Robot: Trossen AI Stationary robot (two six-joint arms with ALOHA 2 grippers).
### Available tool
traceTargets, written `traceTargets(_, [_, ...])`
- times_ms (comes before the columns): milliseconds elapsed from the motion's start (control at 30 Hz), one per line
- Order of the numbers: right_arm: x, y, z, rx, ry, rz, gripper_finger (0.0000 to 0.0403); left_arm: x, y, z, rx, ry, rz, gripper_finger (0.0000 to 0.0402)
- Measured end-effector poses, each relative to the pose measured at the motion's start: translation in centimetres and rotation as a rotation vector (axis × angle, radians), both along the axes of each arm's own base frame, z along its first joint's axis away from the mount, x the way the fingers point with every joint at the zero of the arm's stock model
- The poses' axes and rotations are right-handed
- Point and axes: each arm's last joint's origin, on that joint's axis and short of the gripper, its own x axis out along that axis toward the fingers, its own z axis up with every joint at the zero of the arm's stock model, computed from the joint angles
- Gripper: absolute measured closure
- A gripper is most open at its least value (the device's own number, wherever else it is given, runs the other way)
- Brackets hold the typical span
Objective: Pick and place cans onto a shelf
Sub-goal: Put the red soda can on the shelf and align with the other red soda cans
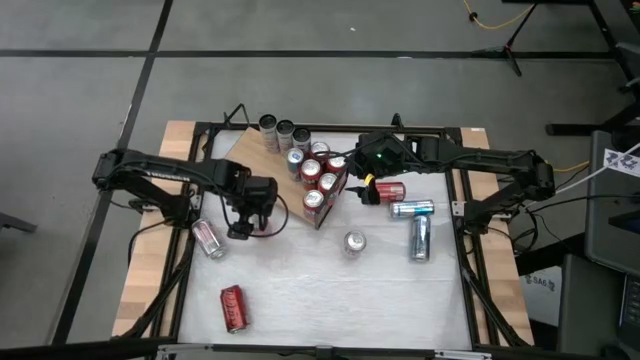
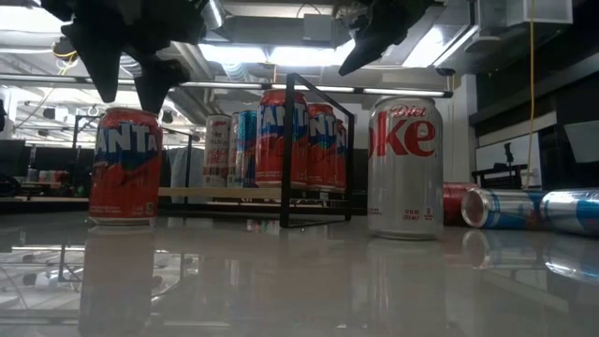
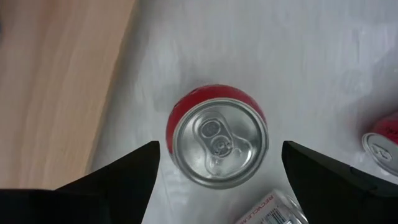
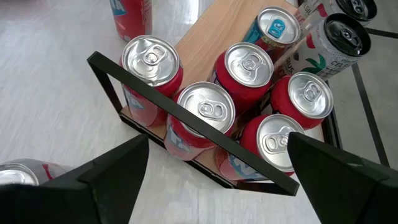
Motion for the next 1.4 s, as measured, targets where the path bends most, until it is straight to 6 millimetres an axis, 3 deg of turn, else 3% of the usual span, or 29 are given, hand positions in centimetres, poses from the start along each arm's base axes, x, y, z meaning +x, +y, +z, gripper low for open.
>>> traceTargets(367, [0.0,0.0,0.0,0.000,0.000,-0.001,0.0031,0.3,-0.8,-0.6,0.073,0.035,-0.031,0.0074])
traceTargets(1067, [0.0,0.0,0.0,-0.001,-0.002,0.000,0.0031,2.0,-1.1,-2.9,0.055,0.118,-0.067,0.0074])
traceTargets(1400, [0.0,0.0,0.0,-0.001,-0.003,0.000,0.0031,2.1,-1.1,-2.9,0.041,0.108,0.038,0.0074])
